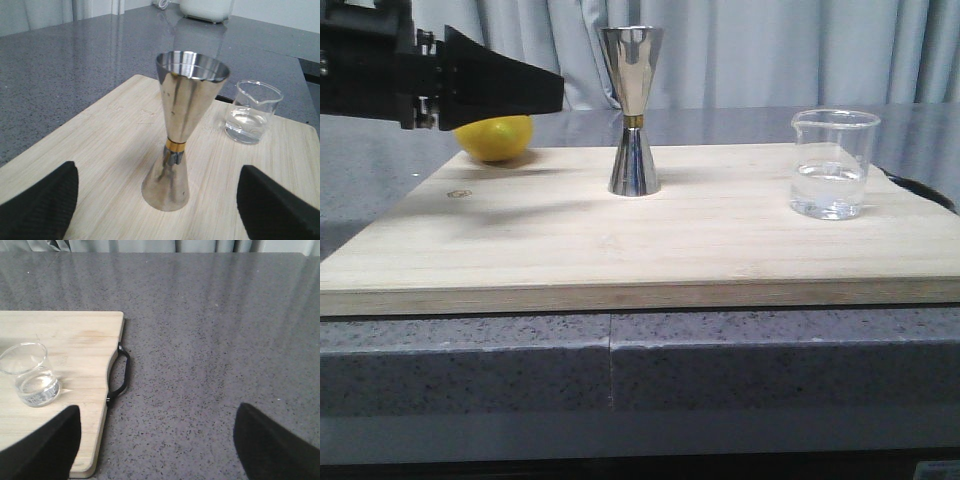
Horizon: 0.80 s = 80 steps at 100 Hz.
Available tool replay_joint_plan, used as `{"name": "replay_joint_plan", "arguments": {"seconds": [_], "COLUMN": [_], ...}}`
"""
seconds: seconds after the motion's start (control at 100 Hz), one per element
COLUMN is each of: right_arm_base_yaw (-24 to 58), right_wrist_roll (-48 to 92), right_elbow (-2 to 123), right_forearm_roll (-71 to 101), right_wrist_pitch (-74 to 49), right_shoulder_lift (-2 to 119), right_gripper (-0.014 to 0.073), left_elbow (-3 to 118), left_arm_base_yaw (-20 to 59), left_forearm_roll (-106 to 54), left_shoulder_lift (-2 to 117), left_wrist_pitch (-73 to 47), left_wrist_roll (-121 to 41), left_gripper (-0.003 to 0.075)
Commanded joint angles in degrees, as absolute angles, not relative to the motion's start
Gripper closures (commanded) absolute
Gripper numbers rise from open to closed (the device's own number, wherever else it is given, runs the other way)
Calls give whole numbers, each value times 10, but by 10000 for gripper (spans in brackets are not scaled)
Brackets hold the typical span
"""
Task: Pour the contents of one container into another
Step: 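Reach the left gripper to the steel jigger and close around it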
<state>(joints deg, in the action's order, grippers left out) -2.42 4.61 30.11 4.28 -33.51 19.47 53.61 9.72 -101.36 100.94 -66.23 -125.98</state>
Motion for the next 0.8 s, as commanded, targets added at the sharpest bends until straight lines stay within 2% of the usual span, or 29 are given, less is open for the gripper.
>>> {"name": "replay_joint_plan", "arguments": {"seconds": [0.0,0.41,0.67,0.79], "right_arm_base_yaw": [-27,-27,-27,-27], "right_wrist_roll": [48,48,48,48], "right_elbow": [321,321,321,321], "right_forearm_roll": [45,45,45,45], "right_wrist_pitch": [-288,-288,-288,-288], "right_shoulder_lift": [204,204,204,204], "right_gripper": [26,26,26,26], "left_elbow": [568,663,690,690], "left_arm_base_yaw": [115,190,199,199], "left_forearm_roll": [-1062,-1062,-1062,-1062], "left_shoulder_lift": [1008,1084,1096,1096], "left_wrist_pitch": [-732,-732,-727,-724], "left_wrist_roll": [-1262,-1262,-1255,-1255], "left_gripper": [122,122,123,167]}}
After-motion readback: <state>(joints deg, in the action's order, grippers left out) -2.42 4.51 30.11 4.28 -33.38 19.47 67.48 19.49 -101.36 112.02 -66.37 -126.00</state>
